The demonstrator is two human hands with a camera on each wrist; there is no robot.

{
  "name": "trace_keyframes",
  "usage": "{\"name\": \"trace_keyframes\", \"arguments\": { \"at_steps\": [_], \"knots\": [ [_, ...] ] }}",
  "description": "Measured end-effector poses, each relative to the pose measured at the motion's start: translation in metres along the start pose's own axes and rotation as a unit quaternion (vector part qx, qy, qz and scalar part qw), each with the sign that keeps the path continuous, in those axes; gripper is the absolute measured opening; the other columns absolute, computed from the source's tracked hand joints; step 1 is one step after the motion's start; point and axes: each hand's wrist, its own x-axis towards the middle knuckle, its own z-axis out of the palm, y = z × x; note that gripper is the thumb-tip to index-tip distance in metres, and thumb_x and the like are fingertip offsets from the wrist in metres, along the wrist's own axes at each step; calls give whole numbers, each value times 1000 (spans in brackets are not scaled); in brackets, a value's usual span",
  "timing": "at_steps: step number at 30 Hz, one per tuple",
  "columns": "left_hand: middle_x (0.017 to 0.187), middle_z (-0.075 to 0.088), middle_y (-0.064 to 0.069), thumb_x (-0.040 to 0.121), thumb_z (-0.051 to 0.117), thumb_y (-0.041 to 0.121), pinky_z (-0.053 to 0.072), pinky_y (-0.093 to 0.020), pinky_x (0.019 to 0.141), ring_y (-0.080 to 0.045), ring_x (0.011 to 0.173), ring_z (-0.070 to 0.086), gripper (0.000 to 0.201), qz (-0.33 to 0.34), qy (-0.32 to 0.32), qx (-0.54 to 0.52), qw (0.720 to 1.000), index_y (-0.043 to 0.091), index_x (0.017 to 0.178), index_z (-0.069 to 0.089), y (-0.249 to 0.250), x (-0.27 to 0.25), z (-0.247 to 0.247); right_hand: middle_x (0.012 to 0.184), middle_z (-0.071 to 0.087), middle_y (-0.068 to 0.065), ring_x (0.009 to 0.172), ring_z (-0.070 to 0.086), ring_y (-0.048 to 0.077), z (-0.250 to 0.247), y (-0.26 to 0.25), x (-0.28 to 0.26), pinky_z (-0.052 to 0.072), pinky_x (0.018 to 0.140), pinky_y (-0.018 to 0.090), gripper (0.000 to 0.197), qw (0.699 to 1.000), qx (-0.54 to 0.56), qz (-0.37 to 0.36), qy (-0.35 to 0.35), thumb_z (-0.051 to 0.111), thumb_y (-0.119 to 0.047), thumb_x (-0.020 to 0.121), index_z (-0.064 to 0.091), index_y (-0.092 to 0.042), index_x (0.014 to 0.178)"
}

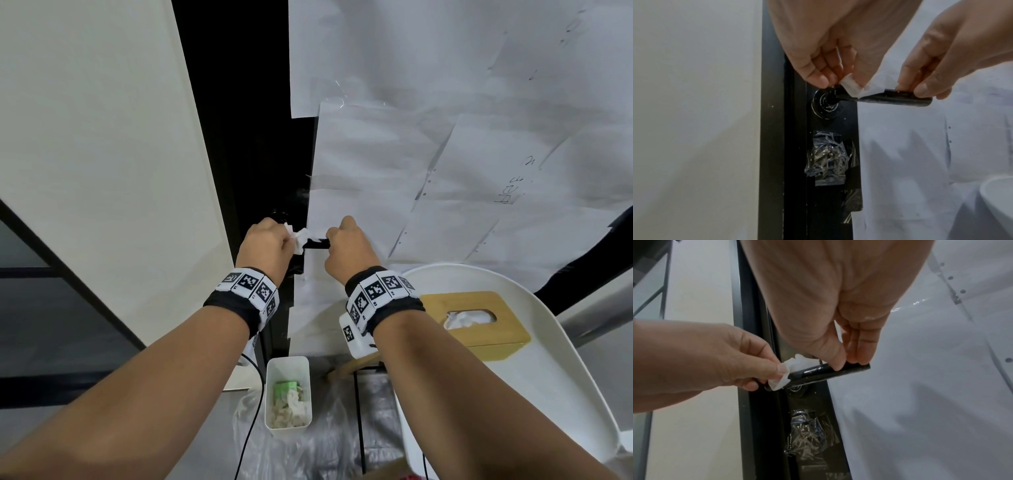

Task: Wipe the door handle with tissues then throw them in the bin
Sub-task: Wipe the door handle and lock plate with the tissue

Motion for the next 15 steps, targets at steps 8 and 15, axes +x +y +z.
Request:
{"name": "trace_keyframes", "arguments": {
  "at_steps": [8,15],
  "knots": [
    [86,61,-15,90,52,13,45,-35,62,-31,77,57,18,-58,34,-34,997,4,99,65,-8,-2,-8,105,43,15,71,40,25,0,-3,-3,44,64,33,16,1000,0,11,-2,43,8,78,48,-7,77],
    [93,68,-19,98,46,22,48,-35,76,-35,91,63,32,-154,-25,-34,987,-3,101,66,-4,-3,-9,109,43,14,85,48,28,-1,1,-2,44,66,34,24,1000,-16,7,5,44,6,81,62,1,94]
  ]
}}
